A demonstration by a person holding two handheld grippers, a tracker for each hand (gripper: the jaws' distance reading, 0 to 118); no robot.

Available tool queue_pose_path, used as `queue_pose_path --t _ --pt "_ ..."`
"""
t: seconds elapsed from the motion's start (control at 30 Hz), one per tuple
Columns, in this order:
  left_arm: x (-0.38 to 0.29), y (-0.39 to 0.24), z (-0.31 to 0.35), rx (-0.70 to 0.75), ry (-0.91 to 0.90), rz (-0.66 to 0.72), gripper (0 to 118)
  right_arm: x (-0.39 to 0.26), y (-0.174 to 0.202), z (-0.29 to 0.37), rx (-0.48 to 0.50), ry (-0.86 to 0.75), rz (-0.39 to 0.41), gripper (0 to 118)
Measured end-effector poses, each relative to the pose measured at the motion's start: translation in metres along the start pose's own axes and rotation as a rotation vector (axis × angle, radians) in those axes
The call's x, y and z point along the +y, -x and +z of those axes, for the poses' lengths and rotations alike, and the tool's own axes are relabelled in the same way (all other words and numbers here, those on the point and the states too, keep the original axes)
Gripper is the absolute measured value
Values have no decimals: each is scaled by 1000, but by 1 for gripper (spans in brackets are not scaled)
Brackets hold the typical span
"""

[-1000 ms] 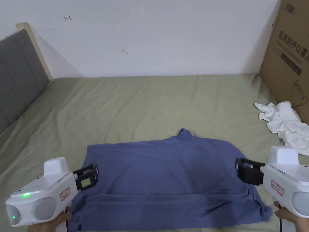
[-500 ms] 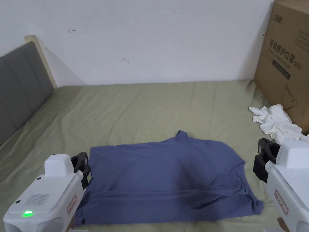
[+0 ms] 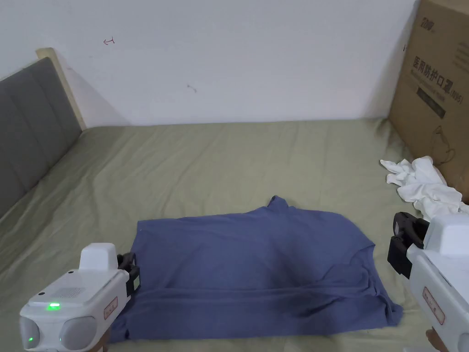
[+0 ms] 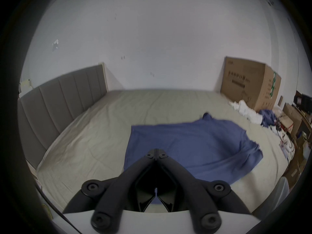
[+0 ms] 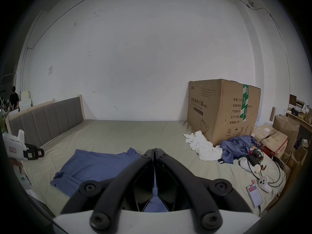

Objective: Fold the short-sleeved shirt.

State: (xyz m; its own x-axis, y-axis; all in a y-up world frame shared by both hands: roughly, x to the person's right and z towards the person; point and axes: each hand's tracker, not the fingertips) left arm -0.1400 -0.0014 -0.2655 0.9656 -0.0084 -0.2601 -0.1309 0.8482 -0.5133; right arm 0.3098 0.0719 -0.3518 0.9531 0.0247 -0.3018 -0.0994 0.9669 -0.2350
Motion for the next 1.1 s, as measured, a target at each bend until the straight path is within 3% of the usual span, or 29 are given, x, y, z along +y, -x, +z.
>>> queue_pose_path --t 0.2,0.27,0.3,0.33,0.4,0.53,0.63,0.7,0.77,0.87,0.93,1.0,1.03,1.1 --pt "-37 42 -59 42 230 126 3 -13 6 -17 -2 51 -16 0" --pt "-50 52 -73 69 296 143 29 -18 6 -24 0 75 -19 0" --pt "-56 57 -79 81 329 155 59 -20 6 -28 2 88 -22 0" --pt "-62 58 -83 96 371 168 77 -22 7 -31 3 99 -26 0" --pt "-71 60 -89 126 417 186 94 -26 8 -37 3 115 -27 0" --pt "-91 67 -102 128 461 197 87 -33 11 -48 9 146 -23 0" --pt "-102 71 -112 108 506 195 51 -37 12 -53 13 170 -25 0" --pt "-106 71 -117 47 520 241 36 -38 11 -53 16 185 -33 0" --pt "-101 64 -110 73 509 238 14 -41 8 -52 19 196 -43 0" --pt "-95 56 -109 10 500 234 7 -50 -1 -59 6 230 -61 2" --pt "-91 50 -107 31 479 126 6 -64 -13 -74 -14 312 -101 26" --pt "-87 52 -101 20 459 138 6 -85 -24 -92 -63 401 -116 66" --pt "-84 53 -98 15 448 146 6 -96 -29 -103 -59 460 -104 78" --pt "-78 56 -92 2 425 161 6 -123 -37 -122 -72 540 -111 81"
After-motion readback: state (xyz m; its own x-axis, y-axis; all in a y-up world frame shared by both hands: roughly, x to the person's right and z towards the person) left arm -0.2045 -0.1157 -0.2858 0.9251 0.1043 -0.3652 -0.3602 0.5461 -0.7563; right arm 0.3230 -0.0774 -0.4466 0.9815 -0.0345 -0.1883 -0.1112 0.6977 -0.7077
